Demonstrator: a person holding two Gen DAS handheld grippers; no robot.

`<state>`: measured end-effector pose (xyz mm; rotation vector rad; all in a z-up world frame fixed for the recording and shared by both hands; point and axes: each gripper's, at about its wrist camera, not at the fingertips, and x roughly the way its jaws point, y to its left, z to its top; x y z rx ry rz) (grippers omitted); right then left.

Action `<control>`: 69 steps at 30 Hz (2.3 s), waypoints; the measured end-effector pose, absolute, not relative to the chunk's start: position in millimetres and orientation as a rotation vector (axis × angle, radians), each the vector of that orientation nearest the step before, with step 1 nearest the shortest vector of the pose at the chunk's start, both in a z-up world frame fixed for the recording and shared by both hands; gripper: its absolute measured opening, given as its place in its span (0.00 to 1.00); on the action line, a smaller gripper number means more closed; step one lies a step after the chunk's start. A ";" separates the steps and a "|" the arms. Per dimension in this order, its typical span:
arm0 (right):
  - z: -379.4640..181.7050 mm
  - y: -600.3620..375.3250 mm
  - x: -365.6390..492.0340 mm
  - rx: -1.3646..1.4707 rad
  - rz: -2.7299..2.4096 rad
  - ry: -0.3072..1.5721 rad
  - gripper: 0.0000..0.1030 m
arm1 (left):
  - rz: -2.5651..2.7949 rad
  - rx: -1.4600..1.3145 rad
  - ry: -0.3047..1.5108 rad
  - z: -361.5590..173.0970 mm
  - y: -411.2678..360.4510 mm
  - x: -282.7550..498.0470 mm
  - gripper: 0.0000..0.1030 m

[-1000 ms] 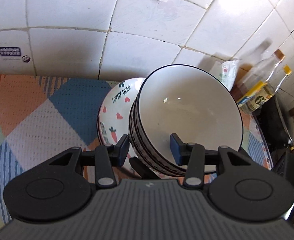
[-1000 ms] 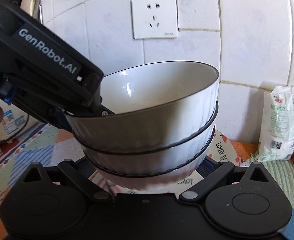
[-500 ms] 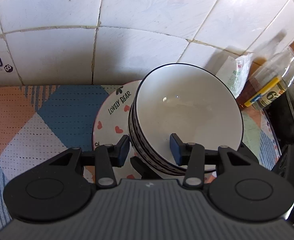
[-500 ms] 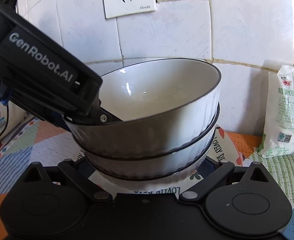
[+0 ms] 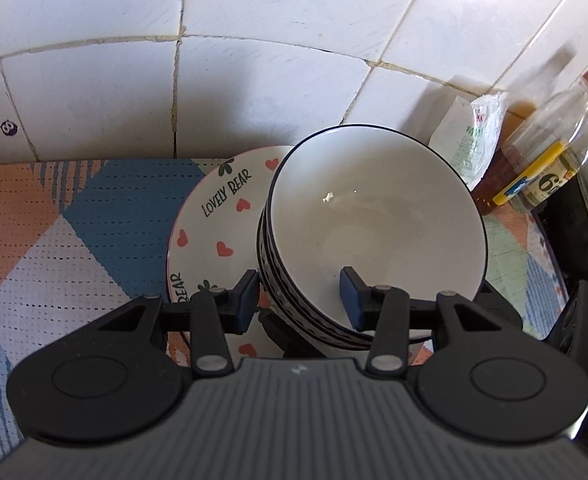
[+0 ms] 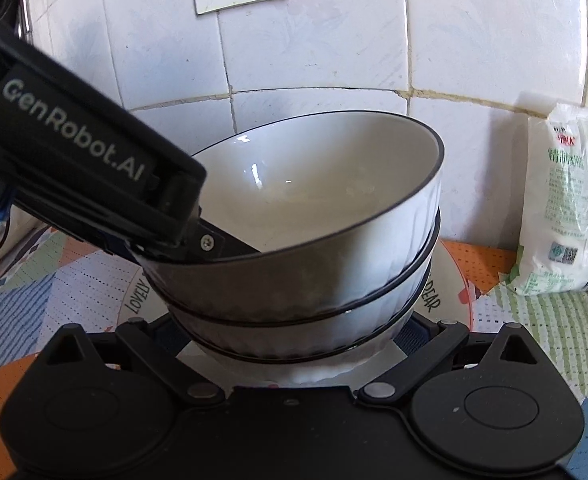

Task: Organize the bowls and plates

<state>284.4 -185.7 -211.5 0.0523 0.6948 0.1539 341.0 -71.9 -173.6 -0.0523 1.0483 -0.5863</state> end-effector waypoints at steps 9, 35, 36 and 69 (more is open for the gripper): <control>-193.3 -192.1 277.7 0.061 0.106 0.771 0.99 | -0.545 -0.025 1.068 -166.6 -75.4 342.5 0.41; -121.4 -232.9 122.6 0.167 -0.088 0.625 0.99 | -0.486 -0.048 0.880 -78.5 -24.2 210.7 0.51; -118.1 -235.2 115.5 0.171 -0.098 0.629 0.99 | -0.487 -0.040 0.874 -76.2 -22.0 203.5 0.51; -42.5 -199.9 -27.2 0.074 -0.189 0.651 0.99 | -0.371 0.105 0.862 -56.1 13.9 30.4 0.60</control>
